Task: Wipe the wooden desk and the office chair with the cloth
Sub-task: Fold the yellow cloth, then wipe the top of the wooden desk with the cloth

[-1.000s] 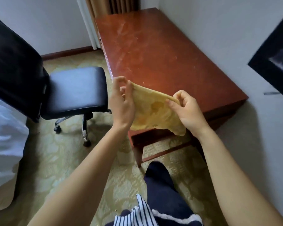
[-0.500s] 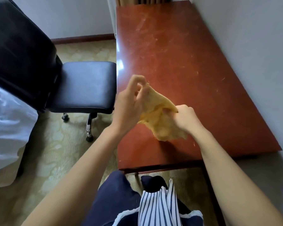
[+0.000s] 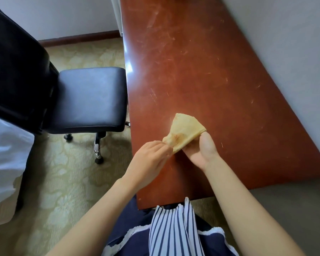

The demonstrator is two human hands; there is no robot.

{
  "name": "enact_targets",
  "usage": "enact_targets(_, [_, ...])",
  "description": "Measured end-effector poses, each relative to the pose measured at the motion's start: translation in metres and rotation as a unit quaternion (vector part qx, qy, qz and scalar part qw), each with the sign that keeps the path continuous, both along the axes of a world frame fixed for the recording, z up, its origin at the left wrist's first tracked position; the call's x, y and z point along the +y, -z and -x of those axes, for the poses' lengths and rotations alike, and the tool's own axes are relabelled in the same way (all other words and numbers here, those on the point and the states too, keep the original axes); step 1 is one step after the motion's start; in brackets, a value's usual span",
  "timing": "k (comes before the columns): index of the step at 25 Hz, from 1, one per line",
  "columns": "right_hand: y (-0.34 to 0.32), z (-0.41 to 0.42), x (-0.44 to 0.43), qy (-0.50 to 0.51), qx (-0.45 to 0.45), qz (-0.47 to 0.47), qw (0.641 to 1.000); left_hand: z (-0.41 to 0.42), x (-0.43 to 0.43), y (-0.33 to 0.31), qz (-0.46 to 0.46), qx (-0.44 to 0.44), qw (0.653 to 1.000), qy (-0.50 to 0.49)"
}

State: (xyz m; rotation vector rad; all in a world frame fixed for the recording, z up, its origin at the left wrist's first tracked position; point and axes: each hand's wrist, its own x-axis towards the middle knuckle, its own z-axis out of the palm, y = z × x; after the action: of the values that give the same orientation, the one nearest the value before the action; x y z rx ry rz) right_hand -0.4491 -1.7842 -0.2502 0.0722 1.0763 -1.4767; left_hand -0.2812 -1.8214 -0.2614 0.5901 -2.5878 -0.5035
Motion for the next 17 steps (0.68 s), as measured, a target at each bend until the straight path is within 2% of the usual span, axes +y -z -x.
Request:
enact_targets(1, [0.0, -0.003, -0.001, 0.009, -0.051, 0.017, 0.999, 0.001, -0.001, 0.003, -0.039, -0.007, 0.999, 0.0])
enact_targets(2, [0.0, -0.005, 0.0, 0.012, -0.096, 0.042, 0.994, 0.002, 0.002, 0.004, -0.109, 0.012, 0.994, -0.025])
enact_targets(3, [0.001, -0.005, 0.001, 0.007, -0.132, 0.059, 0.989, 0.004, 0.005, 0.004, -0.204, 0.059, 0.974, -0.08])
enact_targets(5, [0.004, -0.004, 0.003, -0.011, -0.179, 0.075, 0.981, 0.011, 0.006, 0.003, -0.371, 0.167, 0.884, -0.231])
enact_targets(6, [0.004, -0.004, 0.004, -0.021, -0.196, 0.081, 0.977, 0.016, 0.003, 0.002, -0.406, 0.186, 0.846, -0.291])
enact_targets(8, [0.005, -0.002, 0.006, -0.037, -0.211, 0.087, 0.973, 0.022, -0.007, 0.003, -0.468, 0.155, 0.802, -0.337])
enact_targets(10, [0.005, -0.001, 0.007, -0.05, -0.173, 0.08, 0.98, 0.026, -0.015, 0.002, -0.545, 0.126, 0.769, -0.308])
enact_targets(11, [0.006, -0.002, 0.008, -0.059, -0.135, 0.074, 0.986, 0.028, -0.017, 0.002, -0.571, 0.111, 0.761, -0.289])
enact_targets(13, [0.007, -0.003, 0.012, -0.084, -0.024, 0.051, 0.995, 0.031, -0.014, 0.003, -0.575, 0.076, 0.771, -0.264])
enact_targets(15, [0.012, -0.001, 0.02, -0.102, 0.087, 0.023, 0.991, 0.033, -0.008, 0.003, -0.527, 0.055, 0.803, -0.271])
enact_targets(17, [0.019, 0.003, 0.03, -0.08, 0.158, 0.009, 0.984, 0.03, -0.007, 0.002, -0.457, 0.056, 0.839, -0.289])
